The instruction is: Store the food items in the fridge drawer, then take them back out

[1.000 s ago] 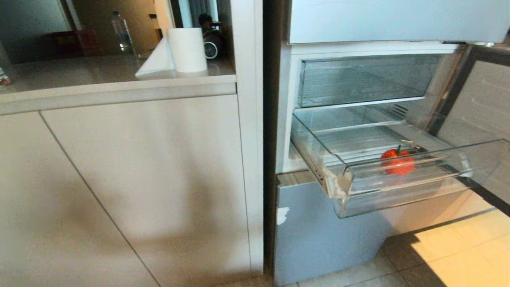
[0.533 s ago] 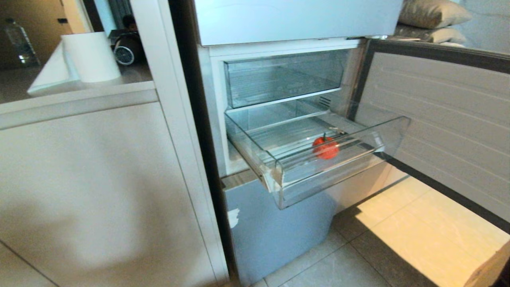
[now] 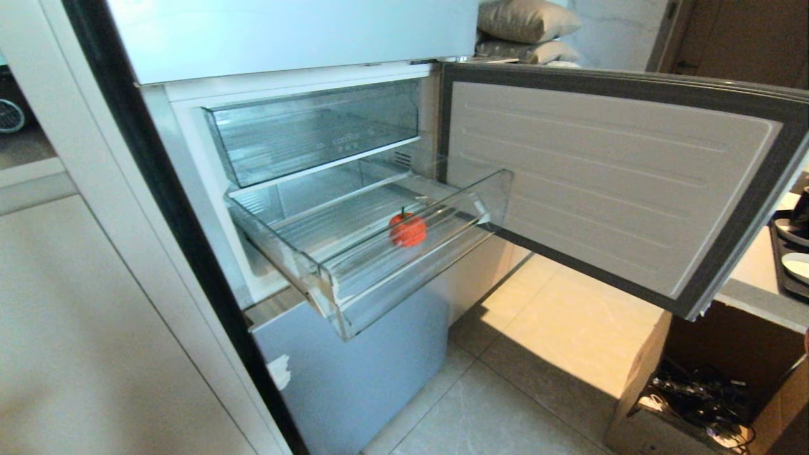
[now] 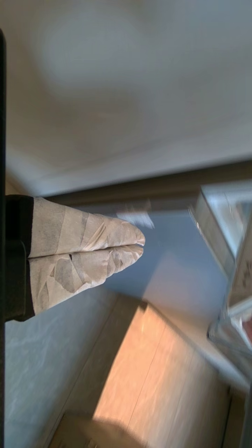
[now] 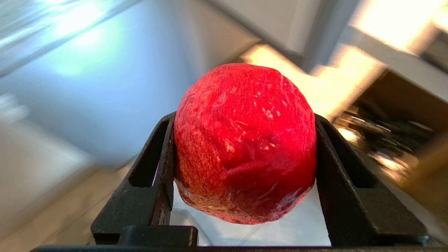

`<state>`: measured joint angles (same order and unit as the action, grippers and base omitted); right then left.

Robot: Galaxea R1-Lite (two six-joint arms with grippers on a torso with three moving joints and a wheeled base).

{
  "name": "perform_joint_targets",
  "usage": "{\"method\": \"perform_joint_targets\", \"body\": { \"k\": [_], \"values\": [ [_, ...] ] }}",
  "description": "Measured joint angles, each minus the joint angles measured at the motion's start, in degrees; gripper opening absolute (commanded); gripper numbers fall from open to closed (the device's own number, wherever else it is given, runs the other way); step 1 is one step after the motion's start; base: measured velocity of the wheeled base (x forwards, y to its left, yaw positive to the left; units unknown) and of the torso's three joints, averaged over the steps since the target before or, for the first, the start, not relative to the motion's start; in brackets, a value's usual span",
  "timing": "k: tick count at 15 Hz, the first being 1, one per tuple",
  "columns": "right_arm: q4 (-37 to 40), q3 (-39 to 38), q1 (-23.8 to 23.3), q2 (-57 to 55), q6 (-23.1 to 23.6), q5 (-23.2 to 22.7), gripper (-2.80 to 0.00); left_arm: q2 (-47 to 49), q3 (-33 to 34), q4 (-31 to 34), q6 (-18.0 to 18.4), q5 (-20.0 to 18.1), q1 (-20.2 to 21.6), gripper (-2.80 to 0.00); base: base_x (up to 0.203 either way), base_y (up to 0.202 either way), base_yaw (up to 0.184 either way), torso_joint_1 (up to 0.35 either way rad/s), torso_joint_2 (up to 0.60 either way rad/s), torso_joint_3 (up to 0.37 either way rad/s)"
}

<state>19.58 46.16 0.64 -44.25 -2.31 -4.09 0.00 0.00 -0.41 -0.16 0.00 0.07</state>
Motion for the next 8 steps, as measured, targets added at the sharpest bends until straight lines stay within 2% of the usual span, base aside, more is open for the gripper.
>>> {"method": "perform_joint_targets", "body": {
  "k": [4,6,8],
  "values": [
    [-11.63,-5.44,-3.20,-4.79,-1.21,6.07,-2.80,0.00,0.00,0.00,0.00,0.00,0.04,-2.80,0.000,0.000,-0.018,0.000,0.00,0.000],
    [-19.32,-8.12,-8.99,-8.48,-4.41,9.13,-2.80,0.00,0.00,-0.01,0.00,0.00,-0.02,-2.80,0.000,0.000,0.000,0.000,0.00,0.000],
    [-25.83,-9.87,-16.92,-11.20,-6.75,9.87,-2.80,0.00,0.00,0.00,0.00,0.00,0.02,-2.80,0.000,0.000,0.000,0.000,0.00,0.000]
  ]
}}
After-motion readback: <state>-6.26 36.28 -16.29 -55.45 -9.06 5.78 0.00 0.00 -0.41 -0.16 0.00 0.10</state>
